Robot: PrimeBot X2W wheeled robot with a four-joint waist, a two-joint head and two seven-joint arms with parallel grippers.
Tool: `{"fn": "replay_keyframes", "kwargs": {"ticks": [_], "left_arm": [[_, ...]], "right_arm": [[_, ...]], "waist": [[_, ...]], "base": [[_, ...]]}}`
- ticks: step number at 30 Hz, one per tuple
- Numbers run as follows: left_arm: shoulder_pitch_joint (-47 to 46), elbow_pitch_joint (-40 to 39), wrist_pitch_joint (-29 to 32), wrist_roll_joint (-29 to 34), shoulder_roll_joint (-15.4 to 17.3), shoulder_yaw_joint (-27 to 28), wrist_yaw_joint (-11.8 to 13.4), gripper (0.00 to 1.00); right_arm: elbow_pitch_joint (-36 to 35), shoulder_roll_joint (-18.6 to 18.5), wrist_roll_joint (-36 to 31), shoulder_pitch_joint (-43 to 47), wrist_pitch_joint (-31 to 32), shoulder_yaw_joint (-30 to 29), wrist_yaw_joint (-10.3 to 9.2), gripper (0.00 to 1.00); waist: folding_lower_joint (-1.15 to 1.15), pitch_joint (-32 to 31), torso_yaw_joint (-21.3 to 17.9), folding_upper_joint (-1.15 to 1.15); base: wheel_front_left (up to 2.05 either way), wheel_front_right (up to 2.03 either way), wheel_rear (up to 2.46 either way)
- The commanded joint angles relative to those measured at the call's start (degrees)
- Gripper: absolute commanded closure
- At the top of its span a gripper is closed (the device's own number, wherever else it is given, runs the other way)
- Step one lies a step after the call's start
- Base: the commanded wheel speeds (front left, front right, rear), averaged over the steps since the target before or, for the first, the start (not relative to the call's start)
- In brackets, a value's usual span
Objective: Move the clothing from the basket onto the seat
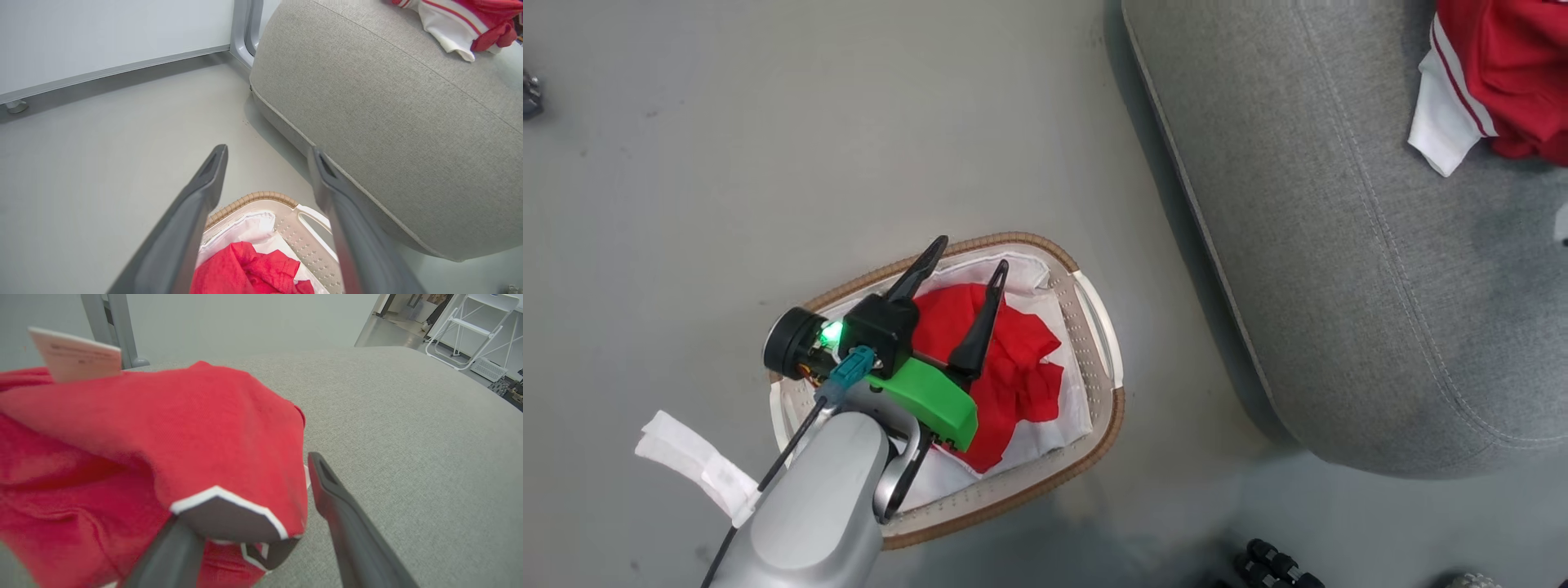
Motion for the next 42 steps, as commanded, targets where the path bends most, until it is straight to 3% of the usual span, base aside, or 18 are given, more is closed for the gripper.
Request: {"fn": "replay_keyframes", "kwargs": {"ticks": [1, 7, 14, 25, 33, 42], "left_arm": [[1.2, 0.0, 0.0, 0.0, -0.1, 1.0, -0.2, 0.0], [4.2, 0.0, 0.0, 0.6, -0.9, 4.8, -0.2, 0.0], [9.4, -1.4, 0.0, 2.6, -2.3, 11.4, 0.1, 0.0], [16.8, -4.3, 0.0, 6.1, -4.4, 24.3, 1.9, 0.0], [20.0, -5.0, 0.0, 8.5, -4.9, 31.5, 2.1, 0.0], [24.3, -5.4, 0.0, 8.2, -5.1, 34.7, 1.9, 0.0]], "right_arm": [[-0.8, 0.5, -0.6, 2.4, -0.2, -0.5, -0.08, 0.0], [-4.2, 2.2, -1.7, 9.0, -0.2, 1.4, -0.08, 0.0], [-10.2, 5.5, 1.4, 16.3, -0.2, 5.2, -0.08, 0.0], [-18.5, 10.5, 2.8, 21.8, -0.2, 17.9, -0.08, 0.0], [-18.8, 12.7, 3.5, 24.7, -0.2, 23.8, -0.08, 0.0], [-17.4, 13.6, 5.0, 28.5, -0.2, 24.7, -0.08, 0.0]], "waist": [[-0.01, -2.6, -0.5, 0.34], [-0.01, -7.5, -0.8, 0.34], [-0.01, -13.3, 0.2, 0.34], [-0.01, -19.6, 5.6, 0.34], [-0.01, -22.5, 9.5, 0.34], [-0.01, -25.9, 11.4, 0.34]], "base": [[0.0, 0.0, 0.0], [0.0, 0.0, 0.0], [0.0, 0.0, 0.0], [0.0, 0.0, 0.0], [0.0, 0.0, 0.0], [0.0, 0.0, 0.0]]}}
